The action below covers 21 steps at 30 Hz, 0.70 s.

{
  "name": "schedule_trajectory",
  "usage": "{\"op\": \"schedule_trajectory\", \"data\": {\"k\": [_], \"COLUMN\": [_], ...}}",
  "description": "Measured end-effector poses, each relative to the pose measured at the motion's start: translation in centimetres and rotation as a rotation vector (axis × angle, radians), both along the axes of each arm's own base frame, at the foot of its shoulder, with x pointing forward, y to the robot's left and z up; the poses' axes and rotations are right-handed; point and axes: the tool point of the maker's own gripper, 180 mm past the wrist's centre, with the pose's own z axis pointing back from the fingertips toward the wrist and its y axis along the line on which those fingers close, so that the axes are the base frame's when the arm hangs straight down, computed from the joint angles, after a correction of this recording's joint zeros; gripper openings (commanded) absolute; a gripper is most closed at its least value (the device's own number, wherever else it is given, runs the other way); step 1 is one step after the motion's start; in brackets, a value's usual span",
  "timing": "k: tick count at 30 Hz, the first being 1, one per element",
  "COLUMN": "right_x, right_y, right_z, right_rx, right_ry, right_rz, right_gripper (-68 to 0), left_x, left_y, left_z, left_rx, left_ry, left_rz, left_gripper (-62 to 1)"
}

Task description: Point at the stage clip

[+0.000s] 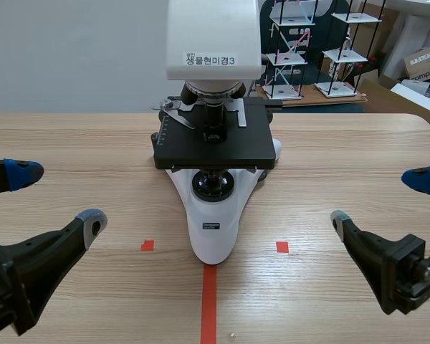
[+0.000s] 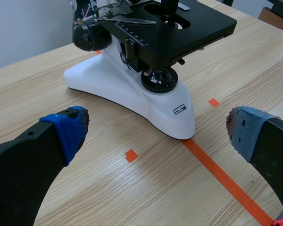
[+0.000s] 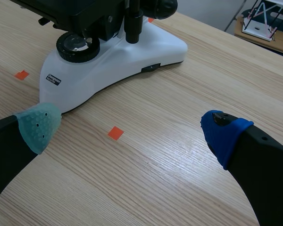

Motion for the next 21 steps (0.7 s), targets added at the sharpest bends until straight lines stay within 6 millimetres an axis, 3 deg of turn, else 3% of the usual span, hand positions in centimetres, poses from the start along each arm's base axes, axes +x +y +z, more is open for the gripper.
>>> {"op": "schedule_trajectory", "data": {"k": [15,18,21], "right_x": [0.0,0.0,0.0], "right_y": [0.0,0.0,0.0], "right_z": [0.0,0.0,0.0], "right_rx": [0.0,0.0,0.0], "right_ry": [0.0,0.0,0.0], "right_rz": [0.0,0.0,0.0], "right_gripper": [0.4,0.4,0.4], "left_x": [0.0,0.0,0.0], "left_y": [0.0,0.0,0.0], "left_z": [0.0,-0.01,0.01], "left_rx": [0.0,0.0,0.0], "left_ry": [0.0,0.0,-0.001], "left_rz": [0.0,0.0,0.0], "left_gripper": [0.6,-4.4,-14.7]}}
